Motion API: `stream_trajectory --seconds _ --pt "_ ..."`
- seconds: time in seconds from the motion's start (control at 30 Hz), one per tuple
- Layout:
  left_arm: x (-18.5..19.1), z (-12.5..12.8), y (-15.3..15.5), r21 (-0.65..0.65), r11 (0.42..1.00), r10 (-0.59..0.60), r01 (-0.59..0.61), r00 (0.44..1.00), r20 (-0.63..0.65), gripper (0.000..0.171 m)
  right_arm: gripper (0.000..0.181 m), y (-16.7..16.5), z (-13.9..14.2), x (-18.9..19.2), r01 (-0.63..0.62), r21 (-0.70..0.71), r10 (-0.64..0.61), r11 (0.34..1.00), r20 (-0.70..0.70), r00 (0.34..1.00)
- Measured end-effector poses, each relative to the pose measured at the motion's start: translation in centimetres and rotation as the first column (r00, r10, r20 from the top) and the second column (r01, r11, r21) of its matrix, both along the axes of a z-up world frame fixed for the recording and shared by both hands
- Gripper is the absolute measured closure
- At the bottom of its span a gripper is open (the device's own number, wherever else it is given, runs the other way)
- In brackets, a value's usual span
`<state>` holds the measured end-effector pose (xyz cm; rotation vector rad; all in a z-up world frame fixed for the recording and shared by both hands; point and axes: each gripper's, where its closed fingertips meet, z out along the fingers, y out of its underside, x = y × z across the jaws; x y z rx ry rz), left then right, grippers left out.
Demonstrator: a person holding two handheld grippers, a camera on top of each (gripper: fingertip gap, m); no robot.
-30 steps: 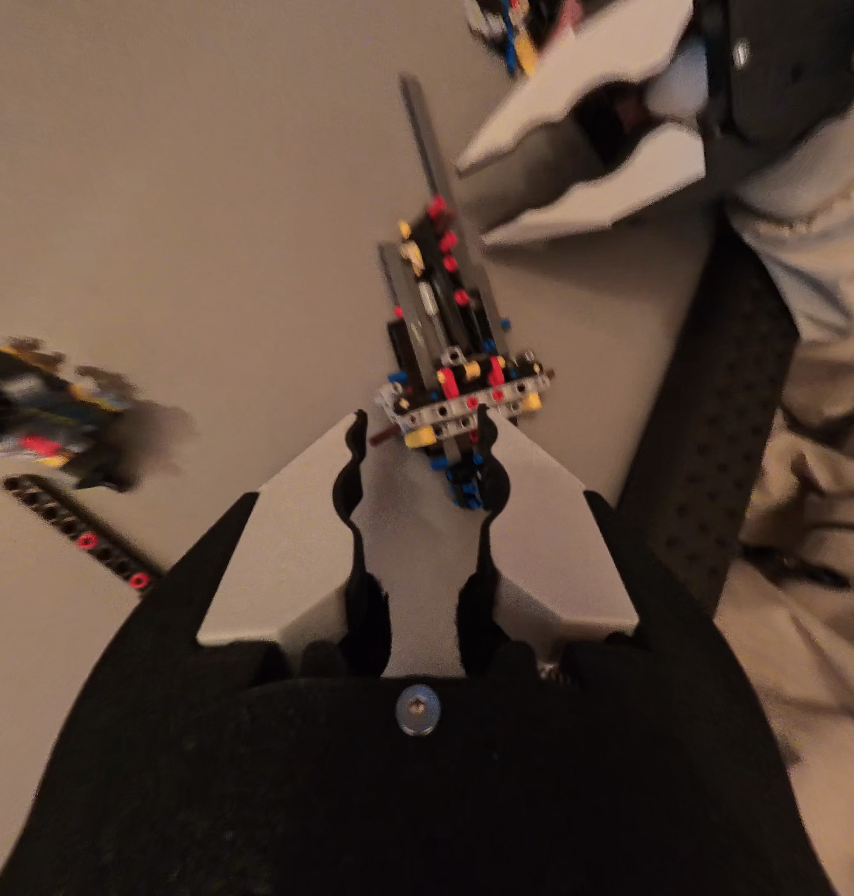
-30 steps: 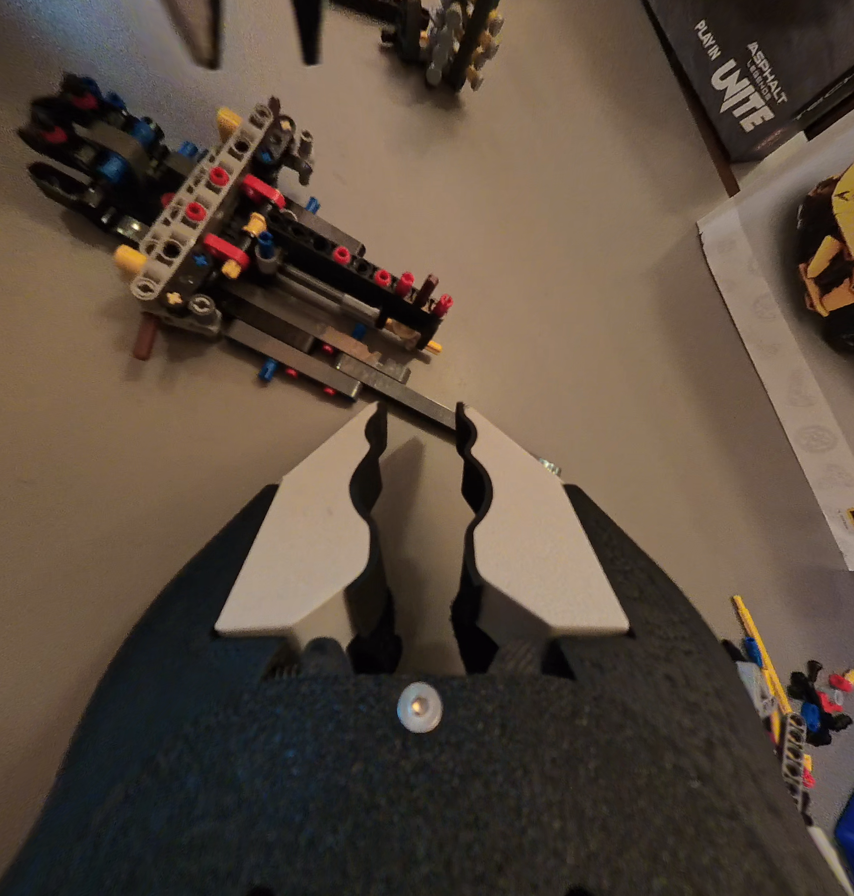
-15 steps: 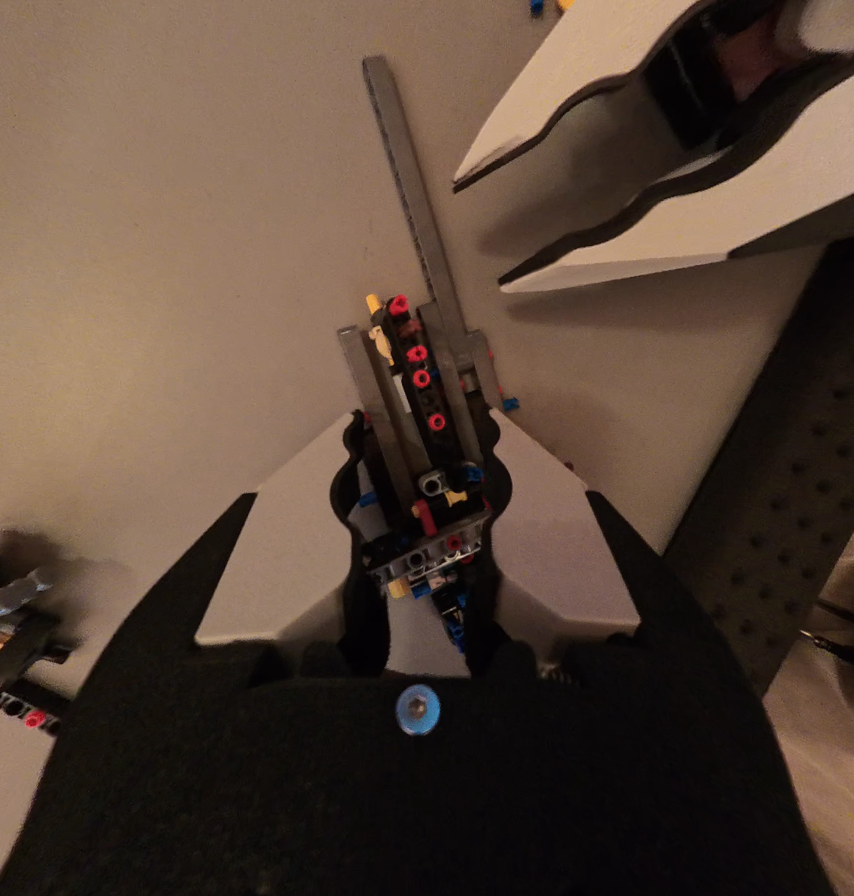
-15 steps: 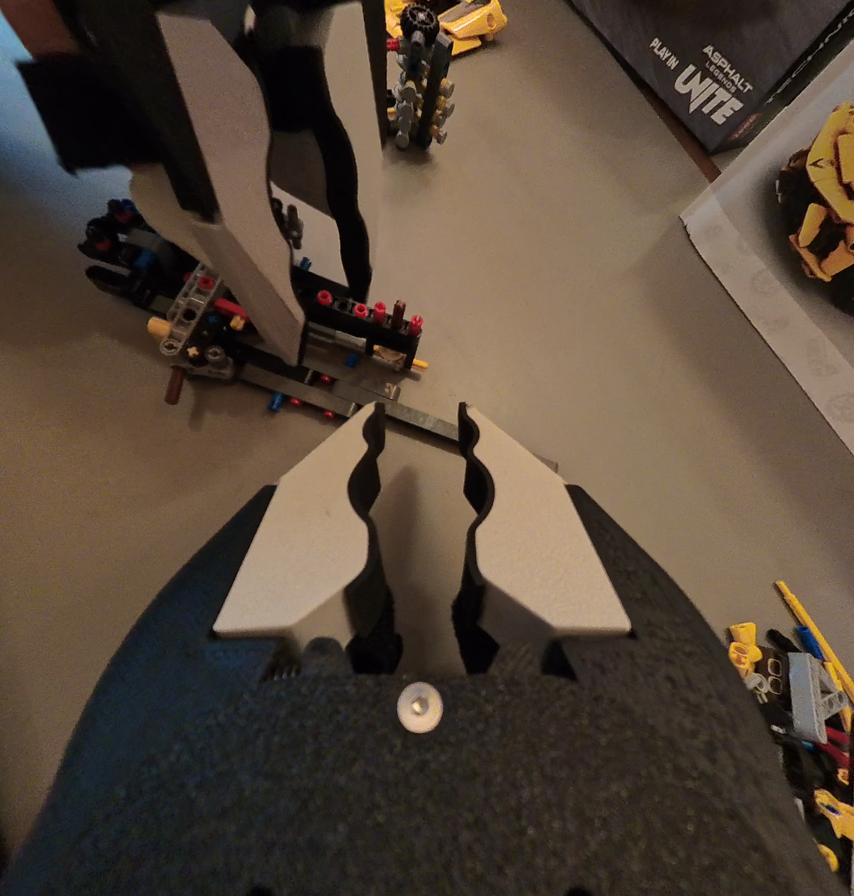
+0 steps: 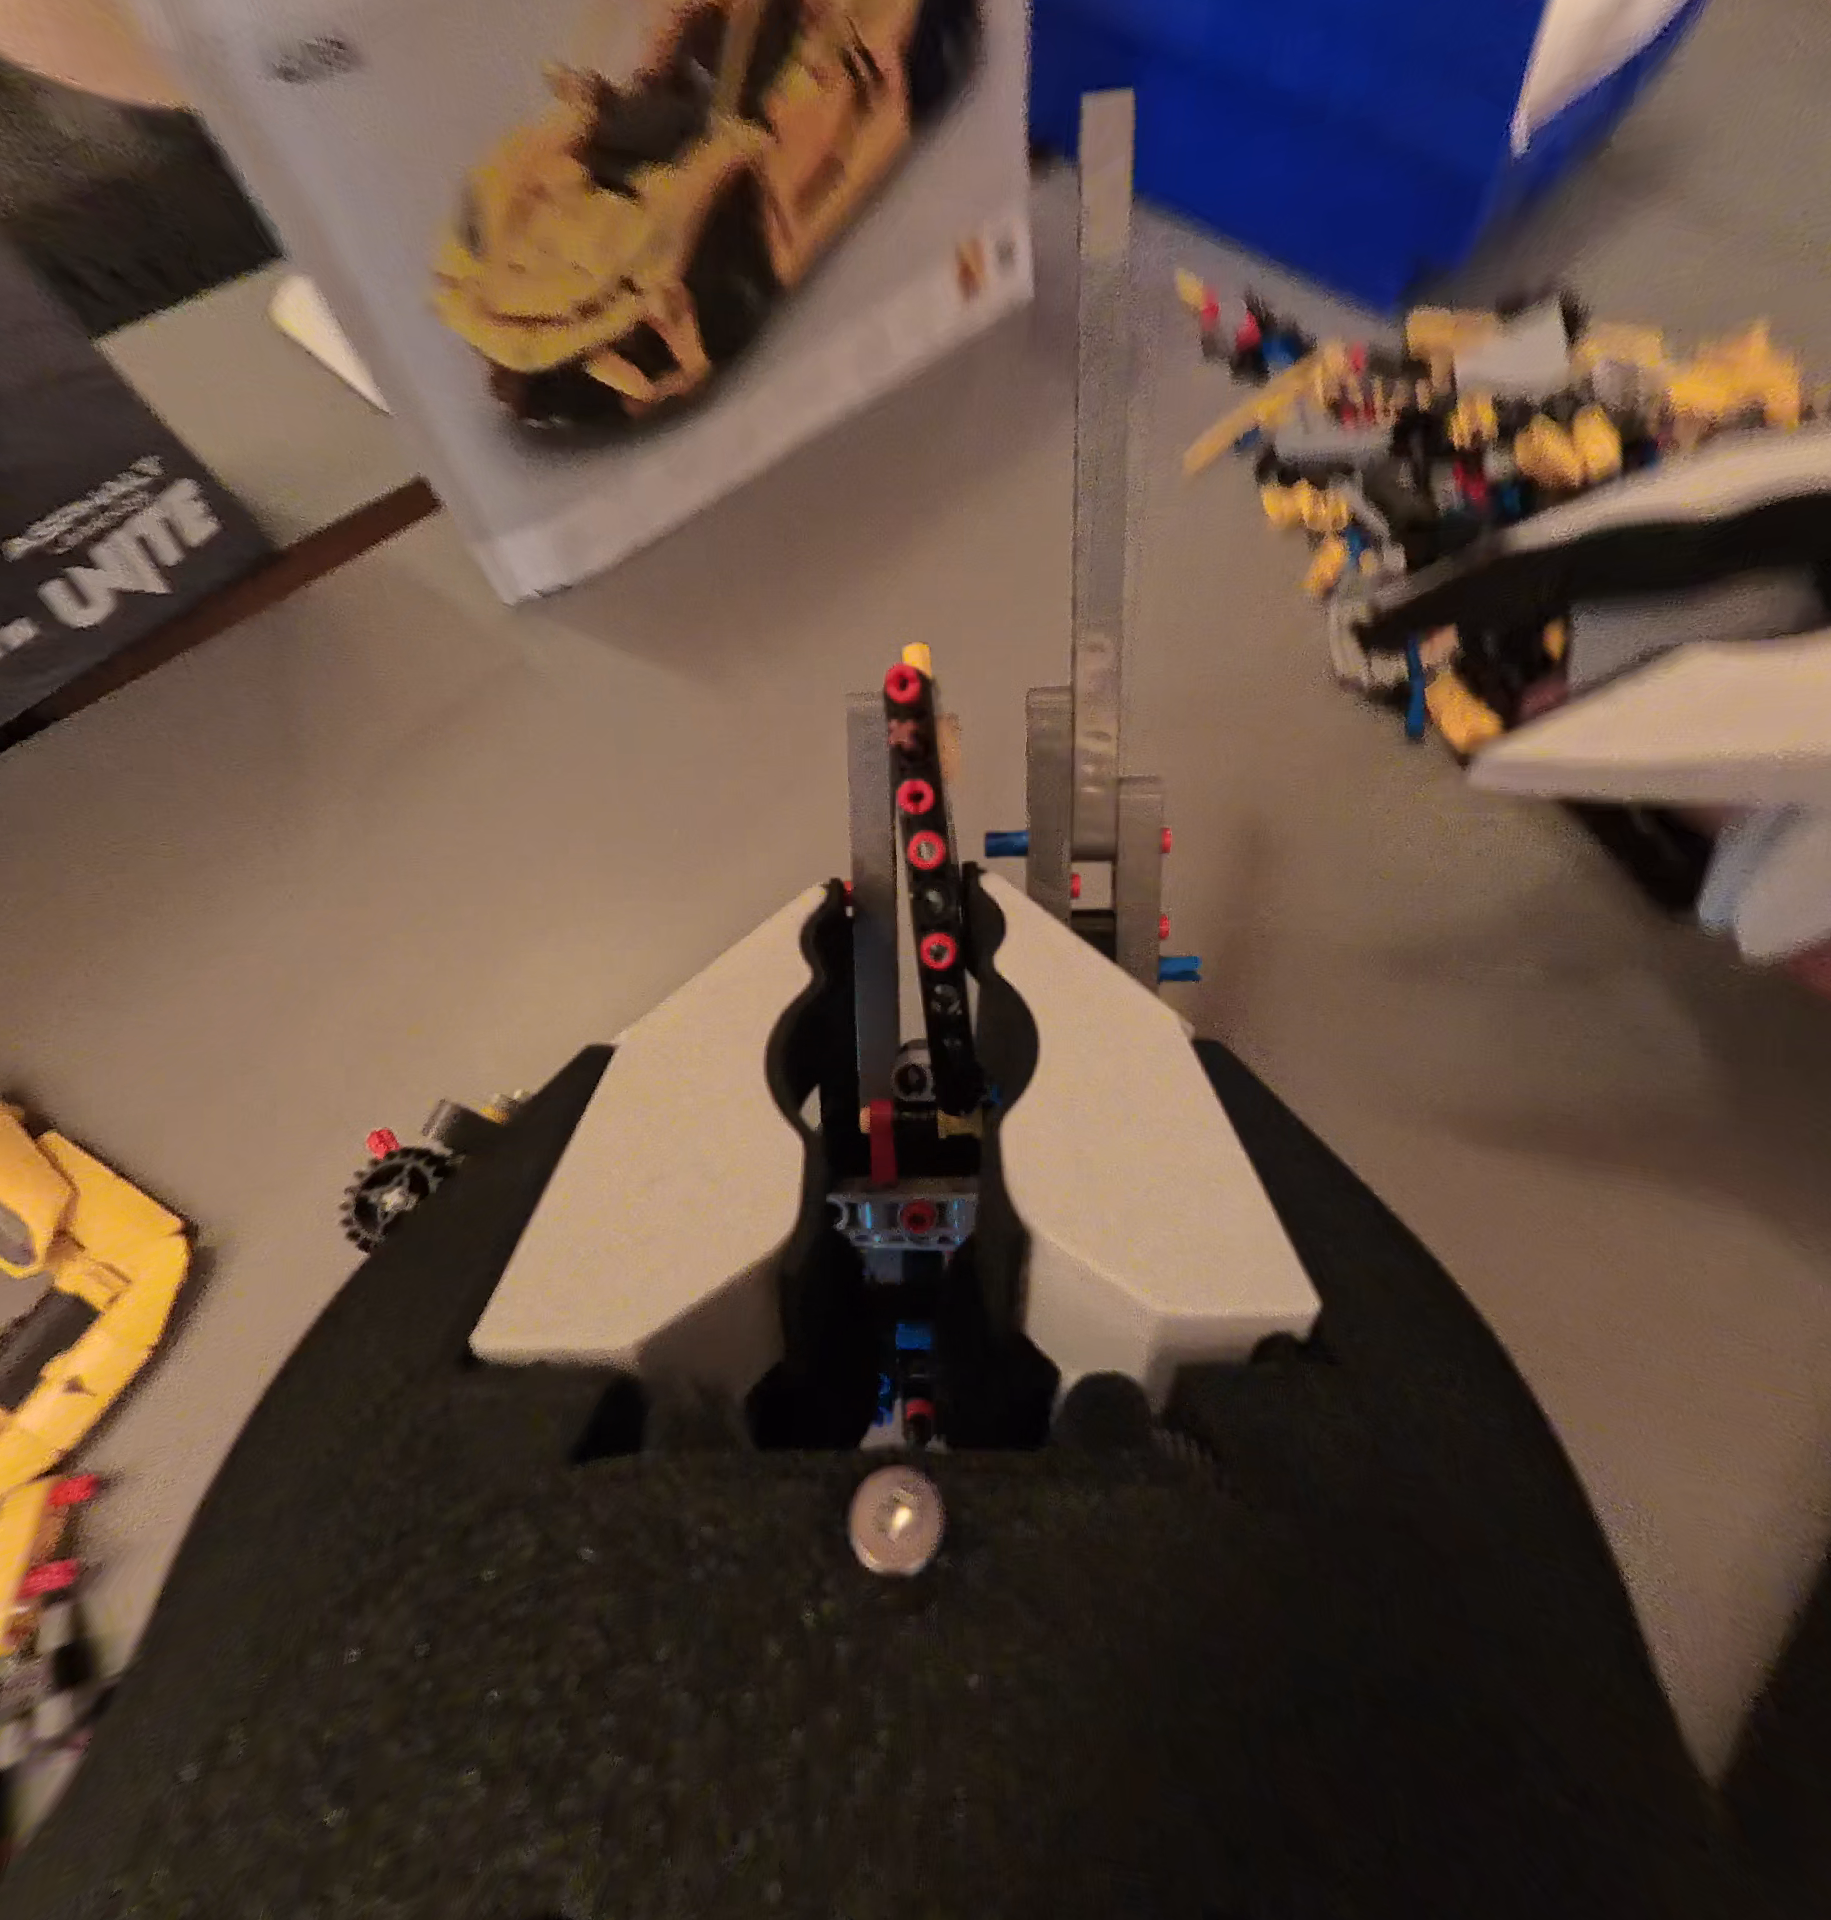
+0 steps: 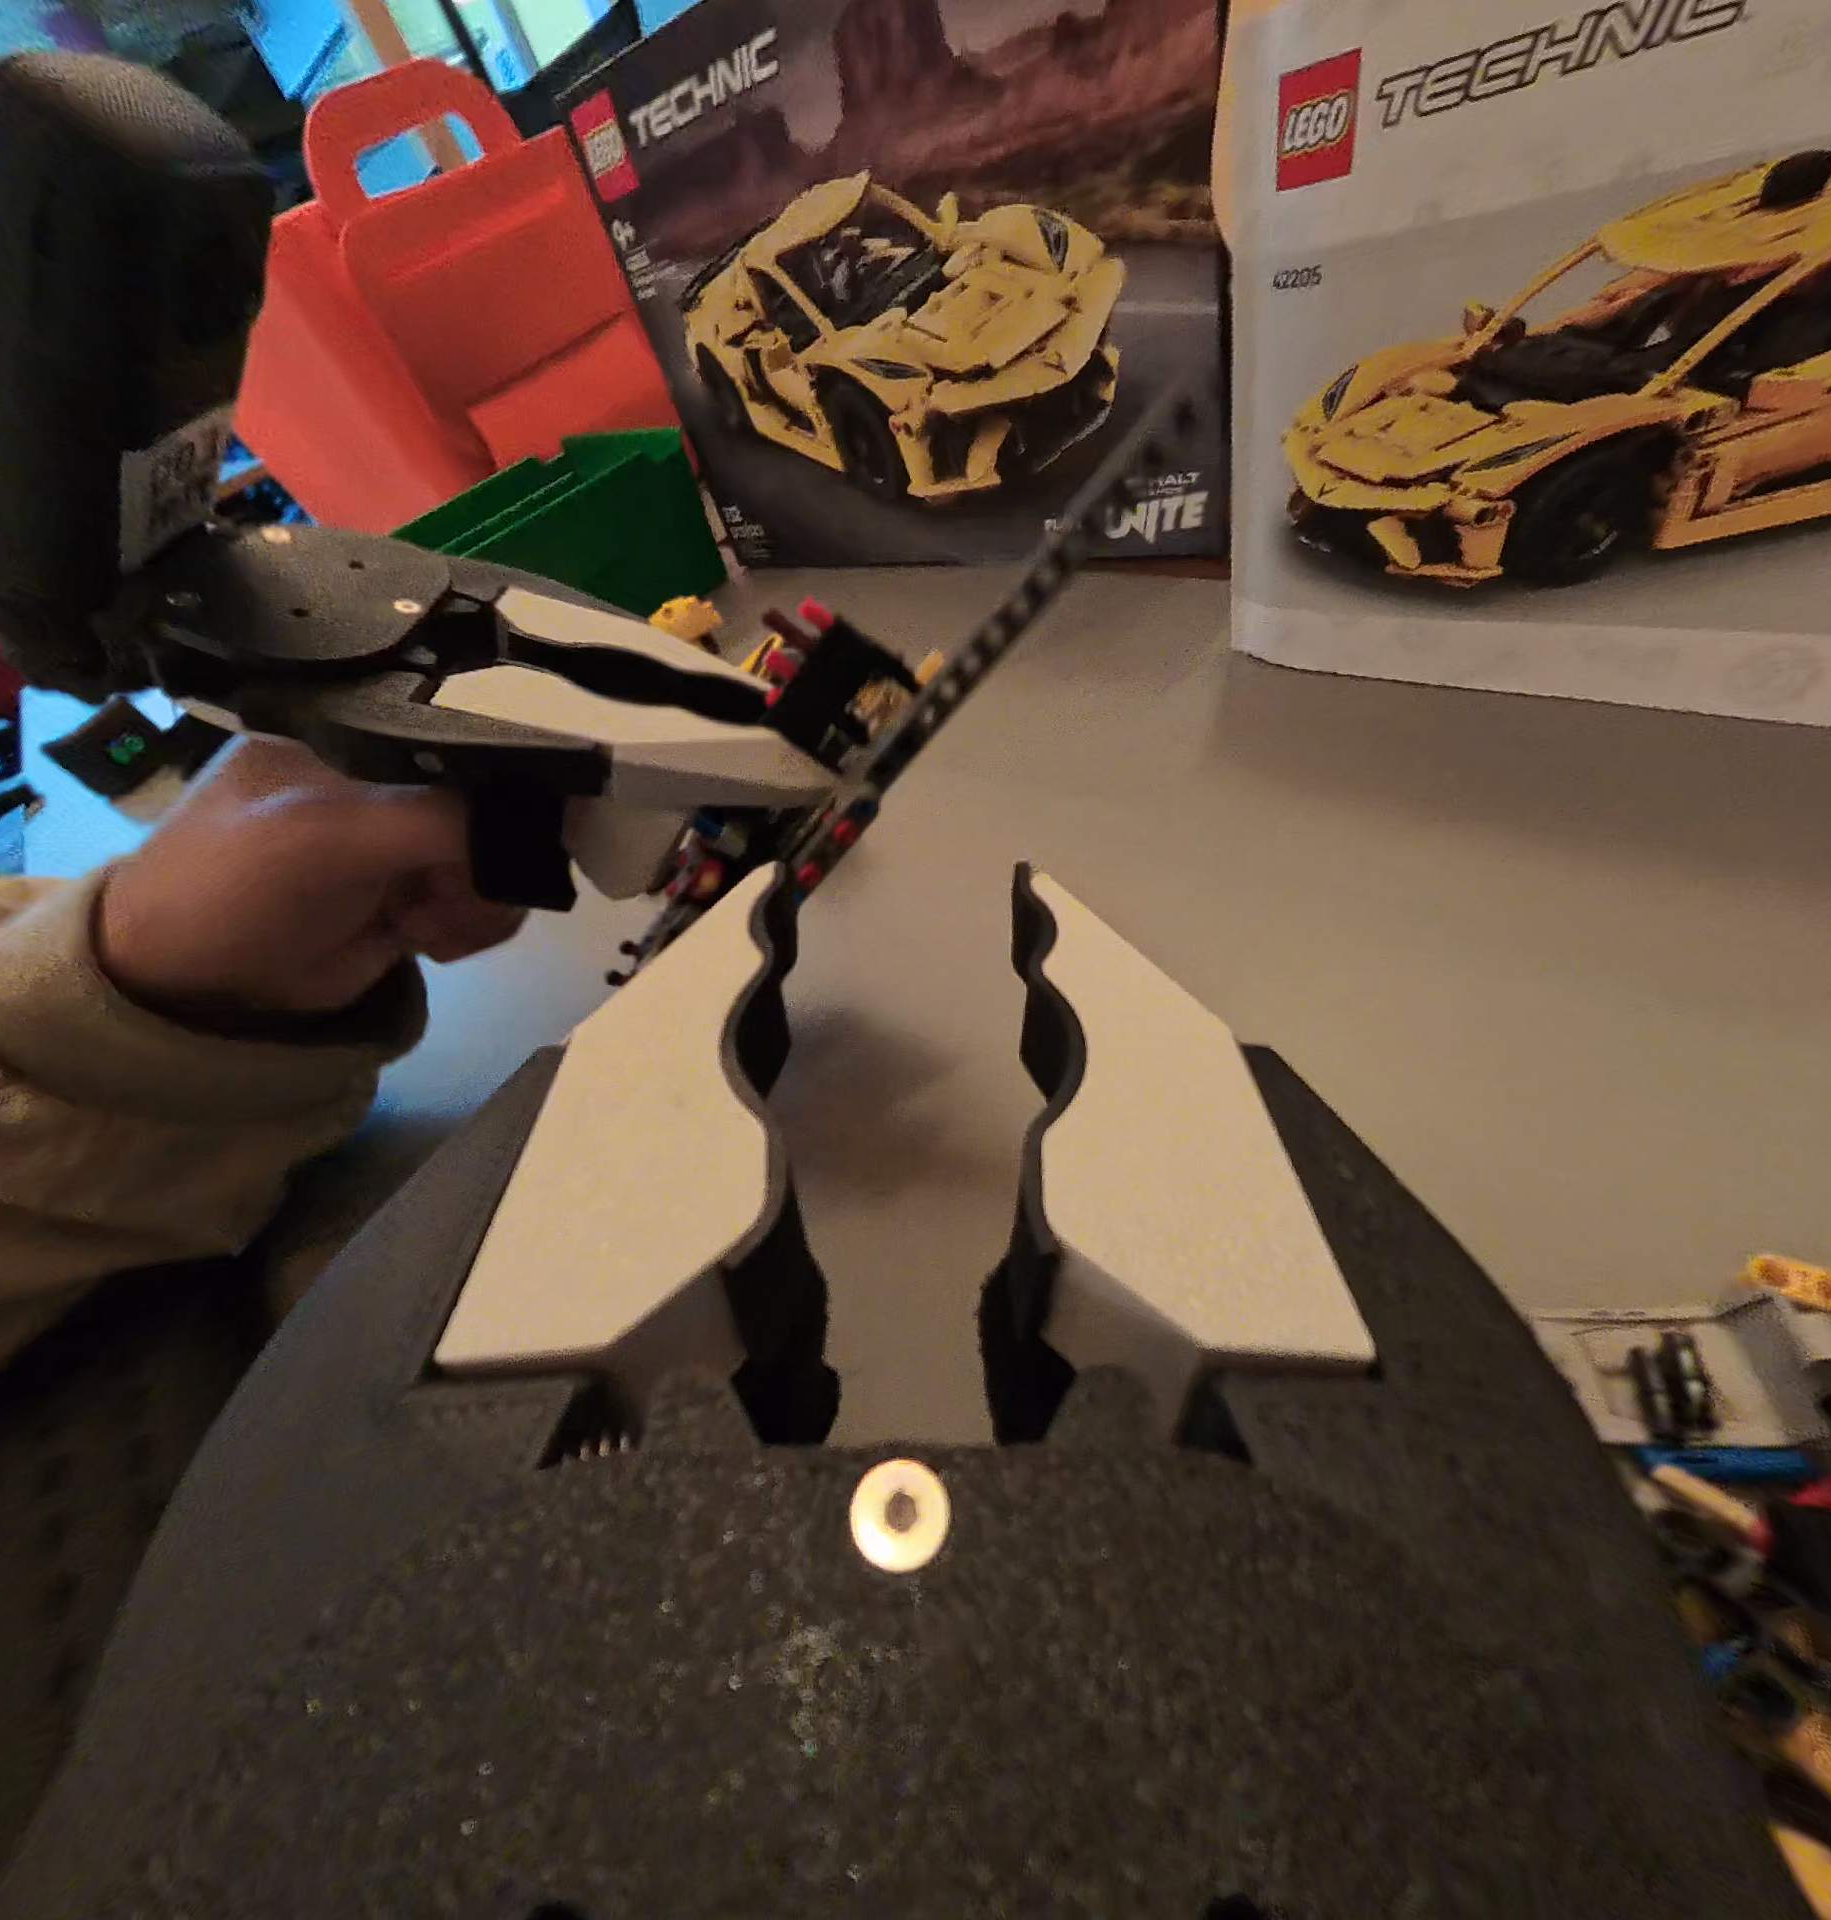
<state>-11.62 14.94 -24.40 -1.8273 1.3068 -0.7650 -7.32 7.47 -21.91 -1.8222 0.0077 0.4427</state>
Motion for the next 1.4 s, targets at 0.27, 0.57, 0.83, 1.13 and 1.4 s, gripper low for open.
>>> stream_trajectory --seconds 0.27,0.57,0.83,1.13,1.4 --pt "0.7 0.9 -0.8 -0.067 0.997 0.051 -0.041 0.985 0.165 0.150 0.164 1.6 -2.2 -3.9 -0.033 -0.081 0.029 0.996 -0.043 0.999" --pt "0.6 0.9 -1.3 -0.073 0.997 0.045 -0.033 0.984 0.172 0.149 0.178 1.6 -2.1 -4.1 -0.071 -0.072 0.062 0.995 -0.121 0.991" --pt "0.4 0.9 -0.9 -0.095 0.994 0.078 -0.062 0.980 0.184 0.150 0.178 1.6 -1.6 -4.0 -0.084 -0.049 0.075 0.995 -0.171 0.982" --pt "0.8 0.9 -1.5 -0.089 0.996 0.042 -0.025 0.980 0.196 0.149 0.179 1.5 -1.9 -3.7 -0.079 -0.068 0.070 0.995 -0.128 0.989" --pt "-0.6 5.9 -5.5 -0.124 0.894 -0.335 0.430 0.827 0.452 0.108 0.179 -1.0 0.9 -1.3 -0.278 0.065 0.285 0.958 -0.255 0.924"
